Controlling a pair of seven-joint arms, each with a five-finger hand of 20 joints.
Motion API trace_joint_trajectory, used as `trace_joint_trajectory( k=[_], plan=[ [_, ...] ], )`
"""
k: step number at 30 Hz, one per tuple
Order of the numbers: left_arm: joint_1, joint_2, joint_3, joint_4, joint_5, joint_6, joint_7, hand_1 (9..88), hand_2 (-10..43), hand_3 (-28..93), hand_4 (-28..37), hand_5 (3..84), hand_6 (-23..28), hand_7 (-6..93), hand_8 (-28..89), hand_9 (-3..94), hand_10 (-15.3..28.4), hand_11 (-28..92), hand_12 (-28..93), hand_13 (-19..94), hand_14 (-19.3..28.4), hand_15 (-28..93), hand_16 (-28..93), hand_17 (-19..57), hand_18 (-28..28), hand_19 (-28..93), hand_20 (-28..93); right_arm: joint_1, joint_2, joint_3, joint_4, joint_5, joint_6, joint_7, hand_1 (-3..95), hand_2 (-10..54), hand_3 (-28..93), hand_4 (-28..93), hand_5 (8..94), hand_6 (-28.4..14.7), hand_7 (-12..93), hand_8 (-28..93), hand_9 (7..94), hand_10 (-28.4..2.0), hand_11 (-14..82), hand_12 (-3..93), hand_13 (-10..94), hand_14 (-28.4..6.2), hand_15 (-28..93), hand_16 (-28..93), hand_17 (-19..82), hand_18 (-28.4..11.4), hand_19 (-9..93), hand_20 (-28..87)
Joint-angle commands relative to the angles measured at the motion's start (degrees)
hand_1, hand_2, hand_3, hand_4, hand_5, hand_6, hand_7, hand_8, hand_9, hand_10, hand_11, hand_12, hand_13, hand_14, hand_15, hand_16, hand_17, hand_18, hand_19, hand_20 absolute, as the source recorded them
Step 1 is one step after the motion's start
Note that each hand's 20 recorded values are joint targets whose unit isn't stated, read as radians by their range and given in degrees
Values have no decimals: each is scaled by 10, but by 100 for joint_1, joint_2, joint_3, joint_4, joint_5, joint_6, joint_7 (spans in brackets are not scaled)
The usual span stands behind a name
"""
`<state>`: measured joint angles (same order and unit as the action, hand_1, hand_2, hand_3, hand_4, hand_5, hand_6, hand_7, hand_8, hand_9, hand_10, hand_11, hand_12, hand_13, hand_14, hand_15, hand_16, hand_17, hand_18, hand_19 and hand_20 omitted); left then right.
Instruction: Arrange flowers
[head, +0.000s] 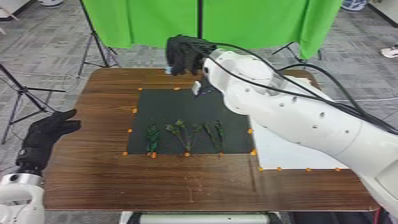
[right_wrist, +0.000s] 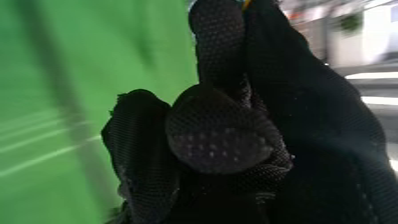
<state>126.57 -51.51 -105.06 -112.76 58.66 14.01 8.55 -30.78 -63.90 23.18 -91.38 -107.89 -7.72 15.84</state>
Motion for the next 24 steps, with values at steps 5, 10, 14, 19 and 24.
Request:
trace_joint_trajectory(
  k=[5,10,14,19,24],
  plan=[
    [-395,54,433,215,-117,63,171,215,271,572,-283,479,84,79,-60,506,162,193,99,421,196,179,-40,120,122,118,147,-308,-1326,-763,325,-458,-207,-470,642,-95,545,-117,787,-19,272,149,937,-81,134,457,937,5,622,283,700,-96,932,506],
    [-521,97,548,266,-141,28,209,210,226,529,-283,464,90,73,-59,495,163,190,99,418,198,177,-40,119,123,119,146,-380,-1461,-1030,571,-613,268,-469,633,-95,553,-124,781,-17,280,141,936,-78,130,455,937,5,624,283,700,-97,932,506],
    [-606,110,632,307,-130,-22,234,215,187,497,-283,454,95,66,-56,487,164,186,101,415,199,174,-39,118,124,119,145,-395,-1525,-1159,688,-590,548,-237,632,-95,554,-131,777,-15,286,137,937,-79,129,452,937,9,627,282,701,-99,932,511],
    [-591,78,650,338,-148,-135,253,224,166,450,-283,449,97,62,-52,483,165,182,103,412,200,171,-36,117,125,117,144,-494,-1561,-1249,824,-837,712,-117,627,-95,557,-135,773,-15,289,132,936,-79,126,448,937,8,629,280,701,-98,932,514],
    [-495,1,566,341,-178,-131,223,234,247,453,-283,462,90,71,-56,497,165,185,103,414,200,167,-34,116,126,114,144,-633,-1558,-1257,924,-895,652,-13,623,-95,561,-139,768,-12,294,128,935,-78,119,444,937,7,628,281,702,-98,932,515]
  ],
)
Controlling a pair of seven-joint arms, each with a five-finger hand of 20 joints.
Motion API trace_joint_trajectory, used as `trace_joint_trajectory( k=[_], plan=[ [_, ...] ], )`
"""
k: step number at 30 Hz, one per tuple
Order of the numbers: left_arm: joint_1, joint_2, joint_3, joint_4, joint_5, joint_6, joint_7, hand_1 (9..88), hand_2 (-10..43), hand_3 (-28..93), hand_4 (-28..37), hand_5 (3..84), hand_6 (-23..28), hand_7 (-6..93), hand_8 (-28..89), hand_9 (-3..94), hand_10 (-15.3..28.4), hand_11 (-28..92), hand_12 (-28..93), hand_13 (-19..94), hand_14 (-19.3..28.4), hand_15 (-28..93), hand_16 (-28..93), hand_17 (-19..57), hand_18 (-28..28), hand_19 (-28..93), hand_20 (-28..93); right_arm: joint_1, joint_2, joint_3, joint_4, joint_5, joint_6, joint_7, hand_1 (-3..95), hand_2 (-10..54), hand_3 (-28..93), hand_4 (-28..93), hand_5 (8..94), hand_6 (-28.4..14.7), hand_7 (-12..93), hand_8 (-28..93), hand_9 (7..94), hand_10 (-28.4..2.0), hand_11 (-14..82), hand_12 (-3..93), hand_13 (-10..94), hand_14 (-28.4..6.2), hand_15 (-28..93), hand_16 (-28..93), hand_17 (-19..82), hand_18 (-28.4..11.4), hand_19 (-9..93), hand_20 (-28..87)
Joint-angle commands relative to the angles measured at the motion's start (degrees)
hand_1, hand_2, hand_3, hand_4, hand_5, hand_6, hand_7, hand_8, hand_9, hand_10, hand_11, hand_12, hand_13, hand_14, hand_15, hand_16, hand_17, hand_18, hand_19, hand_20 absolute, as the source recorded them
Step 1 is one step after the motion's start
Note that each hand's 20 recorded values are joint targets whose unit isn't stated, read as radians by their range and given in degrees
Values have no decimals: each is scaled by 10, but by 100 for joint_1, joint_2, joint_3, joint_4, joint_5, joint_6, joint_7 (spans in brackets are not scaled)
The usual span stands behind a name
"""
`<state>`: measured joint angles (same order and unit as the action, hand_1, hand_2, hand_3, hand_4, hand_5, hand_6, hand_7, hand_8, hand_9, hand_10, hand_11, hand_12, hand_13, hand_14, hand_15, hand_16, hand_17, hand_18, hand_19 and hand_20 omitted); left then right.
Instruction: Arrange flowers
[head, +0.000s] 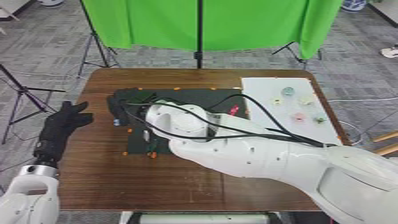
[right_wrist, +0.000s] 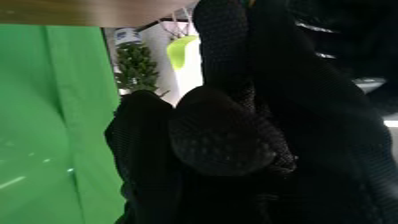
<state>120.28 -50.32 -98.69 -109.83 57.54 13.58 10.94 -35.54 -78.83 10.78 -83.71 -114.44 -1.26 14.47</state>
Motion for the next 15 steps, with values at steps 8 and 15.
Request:
trace_joint_trajectory(
  k=[8,15],
  plan=[
    [428,-272,-260,43,-71,5,-60,263,293,679,-273,451,85,86,-60,504,158,196,100,425,193,177,-40,122,122,118,145,-342,-67,26,298,-361,14,164,618,-95,563,-142,762,-11,297,121,935,-77,106,437,937,5,626,284,700,-99,932,516],
    [635,-368,-376,34,-101,178,0,283,301,679,-244,428,85,95,-64,503,152,203,99,427,188,180,-42,129,119,118,147,-469,-27,5,364,-475,-33,198,616,-95,561,-142,759,-8,298,110,933,-78,97,424,937,5,625,284,699,-103,932,521]
  ],
)
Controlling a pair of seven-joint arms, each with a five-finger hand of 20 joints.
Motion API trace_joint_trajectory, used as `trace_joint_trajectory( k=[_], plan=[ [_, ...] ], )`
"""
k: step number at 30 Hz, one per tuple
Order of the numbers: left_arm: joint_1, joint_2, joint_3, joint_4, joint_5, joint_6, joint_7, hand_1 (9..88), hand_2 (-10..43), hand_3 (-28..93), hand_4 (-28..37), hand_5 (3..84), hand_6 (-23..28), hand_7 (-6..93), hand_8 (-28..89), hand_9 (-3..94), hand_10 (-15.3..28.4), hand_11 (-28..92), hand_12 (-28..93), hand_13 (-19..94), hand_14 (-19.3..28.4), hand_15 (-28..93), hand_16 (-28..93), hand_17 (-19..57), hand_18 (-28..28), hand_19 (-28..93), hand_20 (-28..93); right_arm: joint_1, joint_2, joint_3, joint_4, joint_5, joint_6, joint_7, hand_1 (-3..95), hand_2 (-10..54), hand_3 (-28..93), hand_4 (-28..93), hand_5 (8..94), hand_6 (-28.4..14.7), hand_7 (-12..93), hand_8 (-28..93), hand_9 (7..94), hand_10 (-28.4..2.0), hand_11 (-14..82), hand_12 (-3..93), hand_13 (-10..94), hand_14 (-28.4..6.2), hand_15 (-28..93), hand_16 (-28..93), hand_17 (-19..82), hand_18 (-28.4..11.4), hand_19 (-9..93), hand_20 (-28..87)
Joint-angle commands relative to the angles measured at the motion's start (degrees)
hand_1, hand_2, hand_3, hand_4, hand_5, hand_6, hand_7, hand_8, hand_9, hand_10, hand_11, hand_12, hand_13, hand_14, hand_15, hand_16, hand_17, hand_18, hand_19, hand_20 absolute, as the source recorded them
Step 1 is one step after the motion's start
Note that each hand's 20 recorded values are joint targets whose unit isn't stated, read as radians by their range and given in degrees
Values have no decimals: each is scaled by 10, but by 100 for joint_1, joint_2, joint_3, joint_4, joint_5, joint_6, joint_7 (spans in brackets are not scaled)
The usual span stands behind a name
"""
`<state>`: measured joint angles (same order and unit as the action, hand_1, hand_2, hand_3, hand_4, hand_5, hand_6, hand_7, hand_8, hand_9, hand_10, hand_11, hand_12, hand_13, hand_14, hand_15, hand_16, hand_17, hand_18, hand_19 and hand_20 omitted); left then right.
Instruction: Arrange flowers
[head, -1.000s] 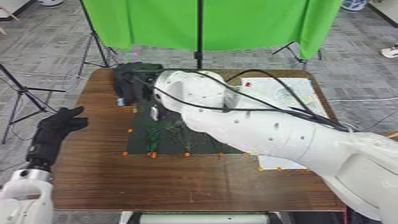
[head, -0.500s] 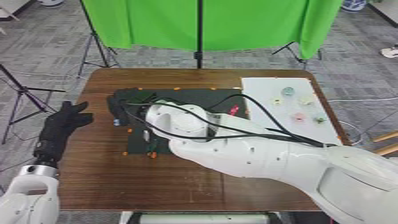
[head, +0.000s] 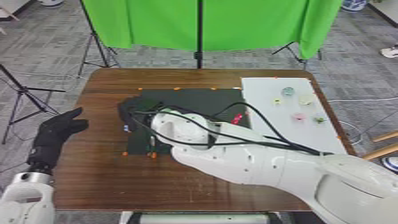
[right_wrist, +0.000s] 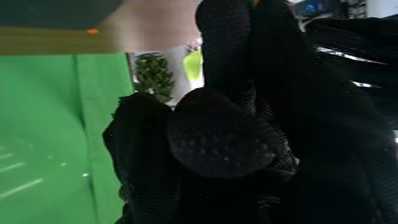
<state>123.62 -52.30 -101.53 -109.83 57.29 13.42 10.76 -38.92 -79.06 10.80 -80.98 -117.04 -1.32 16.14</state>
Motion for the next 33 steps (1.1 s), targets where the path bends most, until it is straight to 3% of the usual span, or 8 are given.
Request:
trace_joint_trajectory(
  k=[1,7,16,21,25,30,33],
  plan=[
    [312,-174,-100,27,-64,184,13,284,301,678,-245,428,85,95,-64,503,152,205,99,427,188,180,-43,129,119,118,148,-142,0,39,94,-164,-67,31,616,-95,561,-141,758,-8,296,107,933,-78,95,422,937,6,625,285,699,-103,932,522],
    [337,-195,-104,3,-16,135,-16,279,299,676,-250,431,82,99,-66,504,152,207,99,428,189,183,-43,129,118,116,149,-133,11,5,96,-122,0,61,600,-95,564,-132,750,-7,284,94,924,-82,82,418,937,5,622,286,697,-103,932,523],
    [295,-188,-73,-9,62,65,-39,263,276,677,-256,437,83,96,-67,504,153,208,99,426,190,184,-44,127,118,114,149,-190,27,169,35,-83,-538,25,571,-95,544,-123,694,-10,245,78,861,-89,64,396,937,0,615,297,692,-105,932,528],
    [297,-185,-76,-26,97,28,-57,261,267,674,-257,438,83,93,-66,504,154,207,99,425,190,183,-43,127,118,113,149,-192,43,200,-8,-93,-692,-23,523,-95,587,-133,676,-7,229,64,828,-97,108,350,937,0,614,297,691,-106,932,530],
    [314,-183,-98,-53,132,-4,-75,258,261,675,-255,438,83,92,-65,504,154,207,99,425,191,183,-43,126,118,113,149,-136,96,220,-121,-128,-829,-37,481,-95,638,-153,650,3,219,-50,791,-108,154,293,937,-2,609,303,689,-108,932,532],
    [397,-219,-144,-110,147,16,-78,257,255,674,-254,438,83,92,-65,503,153,206,99,425,191,182,-43,125,118,113,149,-21,297,241,-424,-253,-764,-49,442,-95,671,-160,624,7,213,-106,759,-121,194,228,937,-5,597,314,683,-110,932,534],
    [450,-233,-189,-133,164,-10,-100,257,253,673,-255,438,84,92,-65,503,154,206,99,425,191,182,-43,125,118,113,149,110,732,384,-980,-201,-497,36,431,-95,670,-161,616,6,209,-105,753,-121,194,222,937,-7,591,316,678,-111,932,534]
  ],
)
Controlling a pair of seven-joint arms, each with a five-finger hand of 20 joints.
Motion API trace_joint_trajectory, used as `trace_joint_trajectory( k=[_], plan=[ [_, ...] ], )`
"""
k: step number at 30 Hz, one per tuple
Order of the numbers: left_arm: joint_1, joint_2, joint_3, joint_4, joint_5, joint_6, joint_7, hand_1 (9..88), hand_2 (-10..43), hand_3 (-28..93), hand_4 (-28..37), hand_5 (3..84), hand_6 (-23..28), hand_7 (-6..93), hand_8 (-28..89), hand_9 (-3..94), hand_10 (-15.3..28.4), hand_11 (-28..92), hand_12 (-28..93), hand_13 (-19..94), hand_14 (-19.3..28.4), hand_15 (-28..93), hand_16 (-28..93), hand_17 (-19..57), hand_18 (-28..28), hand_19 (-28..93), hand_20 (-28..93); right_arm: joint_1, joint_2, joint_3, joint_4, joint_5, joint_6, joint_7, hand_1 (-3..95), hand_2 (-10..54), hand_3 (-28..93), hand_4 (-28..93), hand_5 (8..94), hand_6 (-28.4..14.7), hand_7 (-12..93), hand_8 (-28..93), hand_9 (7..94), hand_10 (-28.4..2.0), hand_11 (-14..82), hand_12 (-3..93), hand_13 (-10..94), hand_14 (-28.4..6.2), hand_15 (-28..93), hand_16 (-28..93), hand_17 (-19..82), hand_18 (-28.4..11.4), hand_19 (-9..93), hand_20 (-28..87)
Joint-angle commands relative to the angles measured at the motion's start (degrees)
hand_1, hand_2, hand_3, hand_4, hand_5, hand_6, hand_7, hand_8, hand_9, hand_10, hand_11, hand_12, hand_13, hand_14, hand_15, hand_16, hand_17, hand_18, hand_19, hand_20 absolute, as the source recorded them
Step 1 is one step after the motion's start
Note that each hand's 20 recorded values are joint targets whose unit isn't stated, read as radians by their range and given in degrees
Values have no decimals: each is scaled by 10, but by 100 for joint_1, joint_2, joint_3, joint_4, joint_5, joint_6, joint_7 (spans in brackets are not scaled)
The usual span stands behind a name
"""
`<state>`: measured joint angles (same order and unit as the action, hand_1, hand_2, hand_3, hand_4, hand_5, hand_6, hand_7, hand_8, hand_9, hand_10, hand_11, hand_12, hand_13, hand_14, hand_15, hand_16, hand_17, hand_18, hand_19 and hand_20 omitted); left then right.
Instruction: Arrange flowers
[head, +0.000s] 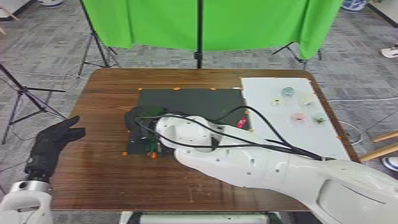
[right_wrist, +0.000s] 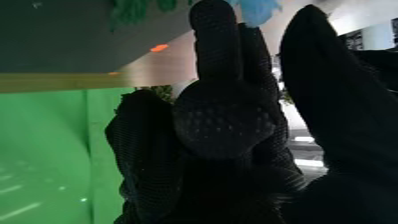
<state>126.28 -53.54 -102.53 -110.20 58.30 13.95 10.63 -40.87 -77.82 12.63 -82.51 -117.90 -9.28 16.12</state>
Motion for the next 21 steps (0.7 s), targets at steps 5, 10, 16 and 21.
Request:
trace_joint_trajectory(
  k=[5,10,16,21],
  plan=[
    [287,-129,-195,-150,93,-77,-154,257,252,673,-257,439,84,90,-64,504,154,206,100,425,191,183,-43,125,118,113,149,24,1722,1215,-2024,5,710,74,417,-95,664,-158,615,12,200,-103,743,-128,192,219,930,-12,576,339,660,-117,932,537],
    [384,-151,-255,-212,125,-103,-201,256,252,672,-258,440,84,89,-64,504,154,206,100,425,191,181,-43,124,118,113,149,-786,2895,2678,-2879,23,895,371,378,-95,660,-154,608,16,179,-102,717,-141,177,223,907,-19,579,349,631,-135,932,552],
    [468,-205,-326,-246,137,-118,-210,255,251,672,-260,441,84,89,-64,504,154,206,100,425,192,181,-42,124,119,114,149,-1963,3680,4129,-3029,-115,982,1028,286,-95,631,-132,562,-5,123,-76,690,-169,169,242,884,-34,588,350,607,-152,932,566],
    [470,-219,-312,-253,152,-138,-219,254,250,672,-261,440,83,89,-63,504,155,205,100,425,191,181,-42,124,118,114,149,-2568,4056,4685,-2662,-291,843,1524,246,-95,603,-115,578,-14,117,-69,712,-174,199,264,881,-44,594,345,604,-162,932,570]
  ],
)
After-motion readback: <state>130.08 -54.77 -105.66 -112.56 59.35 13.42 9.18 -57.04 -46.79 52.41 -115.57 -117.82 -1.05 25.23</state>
